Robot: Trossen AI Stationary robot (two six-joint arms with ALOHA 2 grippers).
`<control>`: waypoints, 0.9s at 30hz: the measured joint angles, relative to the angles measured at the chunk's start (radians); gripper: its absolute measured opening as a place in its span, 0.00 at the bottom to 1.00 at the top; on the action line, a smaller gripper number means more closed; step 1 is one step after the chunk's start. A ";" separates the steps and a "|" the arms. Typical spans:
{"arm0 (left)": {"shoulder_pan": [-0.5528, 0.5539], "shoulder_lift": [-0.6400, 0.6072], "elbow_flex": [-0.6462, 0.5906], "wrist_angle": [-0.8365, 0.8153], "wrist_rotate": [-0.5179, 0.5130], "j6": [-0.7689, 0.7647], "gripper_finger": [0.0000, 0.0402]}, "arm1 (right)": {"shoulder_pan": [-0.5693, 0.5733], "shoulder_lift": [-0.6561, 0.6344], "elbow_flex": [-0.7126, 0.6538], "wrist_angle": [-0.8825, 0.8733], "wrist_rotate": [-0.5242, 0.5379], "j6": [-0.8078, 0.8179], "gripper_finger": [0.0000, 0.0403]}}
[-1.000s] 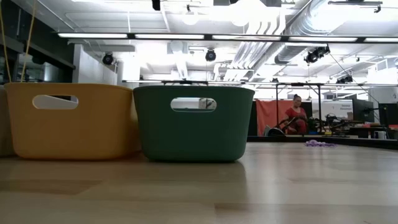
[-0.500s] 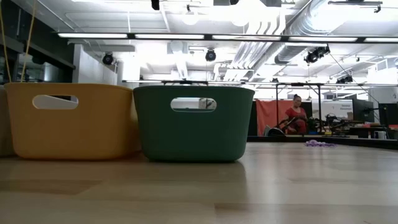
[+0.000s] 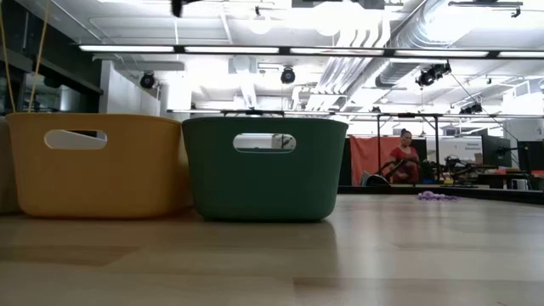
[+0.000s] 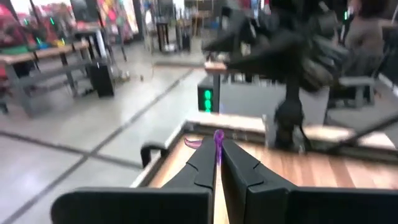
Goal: Sort Halloween decoration
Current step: Put the purple witch hat toy into the white bin
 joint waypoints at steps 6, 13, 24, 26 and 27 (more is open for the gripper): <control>-0.036 -0.106 0.000 -0.192 -0.020 -0.034 0.00 | -0.014 -0.072 0.000 -0.095 0.048 0.039 0.62; -0.095 -0.153 0.009 -0.323 -0.035 -0.157 0.00 | -0.032 -0.111 0.000 -0.166 0.026 0.061 0.63; -0.368 -0.089 0.017 -1.124 0.002 -0.737 0.00 | -0.039 -0.114 0.000 -0.337 0.025 0.172 0.63; -0.423 -0.076 -0.045 -1.113 0.006 -0.765 0.00 | -0.043 -0.114 0.000 -0.368 0.025 0.204 0.63; -0.446 -0.073 -0.082 -1.078 0.016 -0.768 0.00 | -0.048 -0.114 0.000 -0.382 0.025 0.216 0.63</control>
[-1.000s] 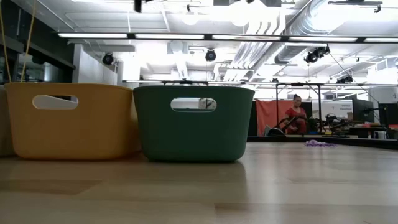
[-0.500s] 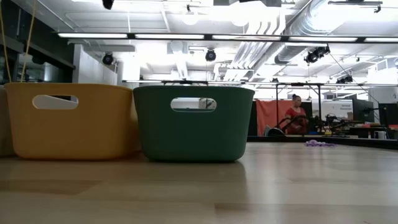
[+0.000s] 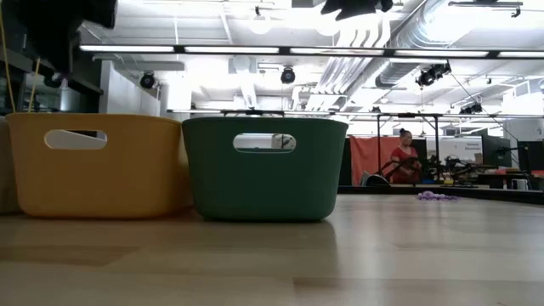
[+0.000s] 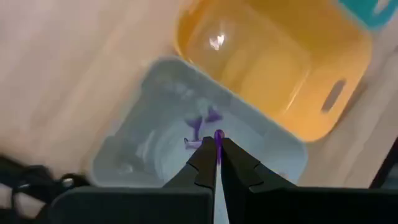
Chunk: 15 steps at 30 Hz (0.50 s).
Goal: Sort Halloween decoration
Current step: Put the purple witch hat toy into the white bin
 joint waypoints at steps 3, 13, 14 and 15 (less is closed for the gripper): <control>-0.050 0.010 -0.111 0.130 0.032 -0.001 0.00 | -0.007 0.000 0.000 -0.021 0.000 0.005 0.63; -0.087 0.152 -0.284 0.246 -0.128 0.009 0.00 | -0.012 0.000 0.000 -0.023 0.000 0.004 0.63; -0.087 0.170 -0.285 0.246 -0.148 0.009 0.00 | -0.012 0.000 0.000 -0.025 0.000 0.004 0.63; -0.087 0.186 -0.285 0.250 -0.164 0.015 0.00 | -0.012 0.000 0.000 -0.029 0.000 0.004 0.63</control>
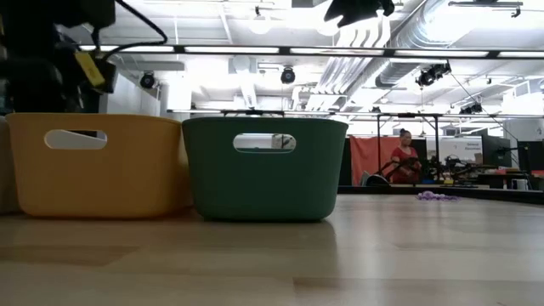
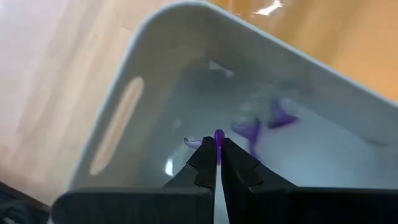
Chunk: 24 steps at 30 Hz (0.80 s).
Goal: Sort Halloween decoration
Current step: Put the purple witch hat toy into the white bin
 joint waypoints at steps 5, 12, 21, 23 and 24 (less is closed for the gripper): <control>0.000 0.059 0.000 0.024 -0.034 0.079 0.00 | 0.000 0.000 0.000 0.000 0.000 0.000 0.63; 0.000 0.116 0.000 0.057 -0.011 0.179 0.00 | 0.000 0.000 0.000 -0.018 0.000 0.002 0.63; 0.000 0.134 0.000 0.054 -0.009 0.160 0.01 | 0.000 0.000 0.000 -0.022 0.000 0.000 0.63; 0.000 0.134 0.000 0.054 -0.008 0.161 0.02 | 0.000 0.000 0.000 -0.023 0.000 0.000 0.63; 0.000 0.134 0.000 0.054 -0.004 0.161 0.03 | 0.000 0.000 0.000 -0.024 0.000 0.000 0.63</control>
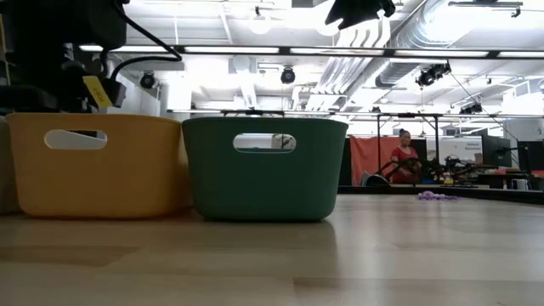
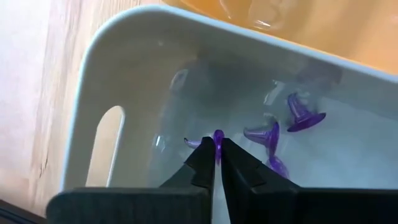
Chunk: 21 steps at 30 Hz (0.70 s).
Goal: Sort Halloween decoration
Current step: Put the purple witch hat toy into the white bin
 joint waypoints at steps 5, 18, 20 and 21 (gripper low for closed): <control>0.001 0.000 0.000 -0.004 0.039 0.000 0.08 | 0.000 0.000 0.000 -0.001 0.000 0.000 0.63; 0.020 -0.020 0.177 -0.157 0.063 0.017 0.31 | 0.000 0.000 0.000 0.004 0.000 -0.001 0.63; 0.036 -0.046 0.267 -0.190 0.032 0.033 0.33 | 0.000 0.000 0.000 0.011 -0.008 -0.001 0.63; 0.045 -0.062 0.314 -0.192 0.002 0.043 0.34 | 0.000 0.000 0.000 0.015 -0.024 -0.001 0.63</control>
